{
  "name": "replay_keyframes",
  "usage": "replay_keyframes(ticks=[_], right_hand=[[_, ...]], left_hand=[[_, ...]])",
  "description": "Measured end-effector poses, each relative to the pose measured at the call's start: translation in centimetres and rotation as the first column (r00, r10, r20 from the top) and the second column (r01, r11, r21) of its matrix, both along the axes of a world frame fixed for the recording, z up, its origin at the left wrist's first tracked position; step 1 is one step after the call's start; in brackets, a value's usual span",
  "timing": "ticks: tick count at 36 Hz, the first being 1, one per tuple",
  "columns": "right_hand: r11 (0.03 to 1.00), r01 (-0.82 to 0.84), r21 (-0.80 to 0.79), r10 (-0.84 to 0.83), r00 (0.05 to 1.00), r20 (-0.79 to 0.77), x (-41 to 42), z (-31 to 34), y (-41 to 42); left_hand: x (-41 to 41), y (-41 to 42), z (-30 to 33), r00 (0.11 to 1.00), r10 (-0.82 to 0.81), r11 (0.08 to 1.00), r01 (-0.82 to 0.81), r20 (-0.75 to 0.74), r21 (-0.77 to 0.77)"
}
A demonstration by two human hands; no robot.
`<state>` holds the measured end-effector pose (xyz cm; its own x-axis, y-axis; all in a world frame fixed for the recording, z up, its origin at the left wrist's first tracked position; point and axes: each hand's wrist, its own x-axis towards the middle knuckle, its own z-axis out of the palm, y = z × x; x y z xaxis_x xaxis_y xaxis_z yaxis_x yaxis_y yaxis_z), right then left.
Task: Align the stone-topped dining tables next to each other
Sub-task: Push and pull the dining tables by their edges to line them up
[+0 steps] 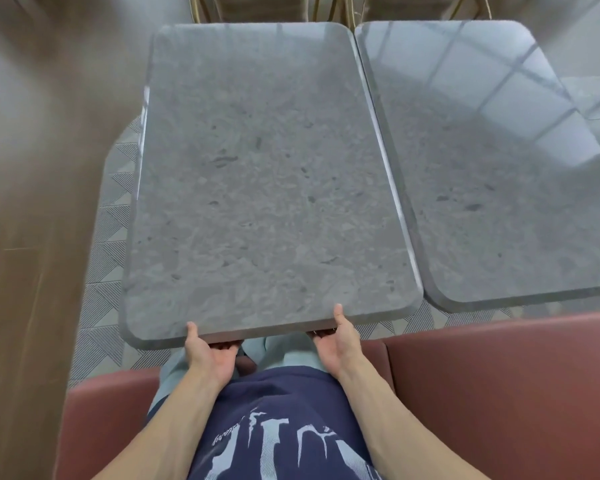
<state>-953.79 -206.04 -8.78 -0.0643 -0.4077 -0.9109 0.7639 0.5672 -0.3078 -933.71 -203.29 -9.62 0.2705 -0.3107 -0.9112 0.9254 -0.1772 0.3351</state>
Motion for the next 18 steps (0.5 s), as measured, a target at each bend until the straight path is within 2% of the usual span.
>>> replay_keyframes(ticks=[12, 18], right_hand=[[0.994, 0.063, 0.085, -0.066, 0.997, 0.028, -0.1, -0.8, -0.6], [0.987, 0.082, 0.137, -0.079, 0.997, -0.022, 0.7, -0.9, -1.0]], left_hand=[[0.6, -0.8, 1.4, 0.997, 0.000, 0.990, 0.010, -0.072, 0.138], [2.7, -2.7, 3.9, 0.966, -0.188, 0.909, 0.239, -0.176, 0.341]])
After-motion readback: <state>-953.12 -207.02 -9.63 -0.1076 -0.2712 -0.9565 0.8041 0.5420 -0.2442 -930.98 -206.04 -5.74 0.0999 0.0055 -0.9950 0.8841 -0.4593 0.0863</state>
